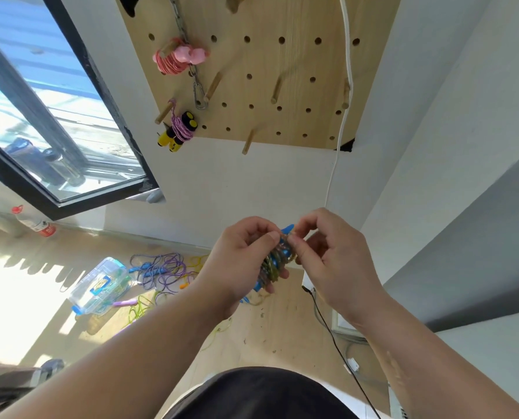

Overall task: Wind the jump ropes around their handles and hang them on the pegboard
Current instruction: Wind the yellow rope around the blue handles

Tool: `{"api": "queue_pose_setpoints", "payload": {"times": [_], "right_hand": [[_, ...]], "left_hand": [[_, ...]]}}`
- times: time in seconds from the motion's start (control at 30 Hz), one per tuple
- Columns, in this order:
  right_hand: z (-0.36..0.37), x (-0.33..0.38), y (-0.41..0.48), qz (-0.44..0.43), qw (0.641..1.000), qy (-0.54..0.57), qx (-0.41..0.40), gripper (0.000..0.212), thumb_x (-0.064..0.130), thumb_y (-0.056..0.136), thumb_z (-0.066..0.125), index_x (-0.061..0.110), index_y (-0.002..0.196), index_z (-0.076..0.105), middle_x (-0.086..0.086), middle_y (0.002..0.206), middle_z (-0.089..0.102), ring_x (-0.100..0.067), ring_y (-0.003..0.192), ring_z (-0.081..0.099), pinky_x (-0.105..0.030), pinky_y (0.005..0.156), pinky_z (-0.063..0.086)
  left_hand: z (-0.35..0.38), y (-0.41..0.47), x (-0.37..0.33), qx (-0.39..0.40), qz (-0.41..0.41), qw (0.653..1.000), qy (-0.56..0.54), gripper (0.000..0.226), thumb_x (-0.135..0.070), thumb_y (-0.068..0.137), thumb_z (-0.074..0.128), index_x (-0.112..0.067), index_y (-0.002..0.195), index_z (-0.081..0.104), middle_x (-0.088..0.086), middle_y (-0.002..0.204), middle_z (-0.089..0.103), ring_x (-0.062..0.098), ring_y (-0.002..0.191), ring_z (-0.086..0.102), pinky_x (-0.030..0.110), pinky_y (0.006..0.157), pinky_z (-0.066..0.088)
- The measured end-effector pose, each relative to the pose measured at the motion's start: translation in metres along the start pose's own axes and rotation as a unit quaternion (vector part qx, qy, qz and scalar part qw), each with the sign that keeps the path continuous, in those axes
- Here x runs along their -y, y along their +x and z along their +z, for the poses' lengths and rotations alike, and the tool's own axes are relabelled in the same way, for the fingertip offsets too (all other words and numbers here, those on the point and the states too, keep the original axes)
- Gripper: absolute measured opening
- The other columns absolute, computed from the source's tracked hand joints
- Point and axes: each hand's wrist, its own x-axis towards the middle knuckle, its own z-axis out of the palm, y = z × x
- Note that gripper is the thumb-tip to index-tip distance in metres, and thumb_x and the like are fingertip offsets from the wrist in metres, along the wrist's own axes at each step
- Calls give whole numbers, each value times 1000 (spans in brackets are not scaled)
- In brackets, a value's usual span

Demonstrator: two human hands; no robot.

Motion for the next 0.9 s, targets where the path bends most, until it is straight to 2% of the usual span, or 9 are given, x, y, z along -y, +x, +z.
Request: {"api": "queue_pose_setpoints", "payload": {"times": [0.07, 0.13, 0.23, 0.43, 0.53, 0.67, 0.83, 0.9], "right_hand": [[1, -3, 3, -44, 998, -43, -12, 10, 12, 92, 68, 22, 91, 65, 11, 85, 59, -11, 72, 60, -20, 63, 46], [3, -7, 5, -83, 995, -61, -11, 6, 14, 92, 67, 20, 93, 68, 9, 90, 58, -9, 77, 59, -25, 65, 49], [5, -13, 8, -125, 990, -61, 9, 14, 21, 93, 66, 19, 104, 75, 7, 97, 60, -6, 80, 61, -24, 67, 53], [2, -15, 25, -207, 967, -131, 74, 27, 29, 95, 60, 22, 116, 76, 6, 90, 62, -10, 76, 59, -27, 62, 50], [7, -10, 34, -203, 958, -174, 102, 29, 33, 93, 55, 22, 107, 77, 6, 85, 61, -13, 75, 58, -32, 58, 50], [24, -5, 42, -211, 948, -218, 95, 30, 31, 93, 49, 17, 89, 75, 4, 80, 60, -19, 71, 58, -37, 53, 50], [43, -6, 60, -252, 928, -253, 105, 25, 25, 98, 51, 12, 89, 70, 1, 85, 60, -22, 74, 57, -39, 55, 49], [55, -3, 71, -250, 935, -238, 86, 20, 20, 99, 53, 9, 92, 69, -1, 88, 59, -20, 76, 55, -35, 59, 48]], "left_hand": [[1, 1, 0, 1, -16, 1000, -15, 15, -13, 105, 52, -4, 98, 61, 13, 80, 71, 34, 67, 68, 36, 51, 50], [1, 2, -3, 4, -37, 998, -46, 17, -14, 105, 50, -2, 99, 61, 15, 79, 70, 34, 67, 66, 34, 51, 48], [-2, 6, -8, -8, -60, 994, -87, 17, -11, 104, 49, -1, 96, 61, 19, 77, 68, 34, 62, 63, 33, 49, 45], [-8, 12, -9, -27, -69, 995, -66, 13, -8, 101, 49, -7, 89, 53, 21, 70, 66, 35, 55, 61, 29, 43, 39], [-13, 16, -6, -33, -69, 996, -55, 15, -9, 101, 49, -7, 87, 51, 19, 68, 66, 35, 55, 61, 29, 43, 39], [-23, 24, -2, -25, -78, 995, -59, 17, -11, 103, 49, -8, 86, 49, 17, 67, 63, 34, 54, 61, 29, 42, 39], [-51, 43, 2, -1, -97, 990, -105, 17, -11, 102, 50, -7, 85, 49, 21, 69, 62, 35, 54, 61, 28, 41, 39], [-66, 55, -1, 14, -101, 985, -142, 16, -11, 101, 51, -6, 86, 52, 22, 73, 63, 37, 56, 62, 28, 40, 40]]}}
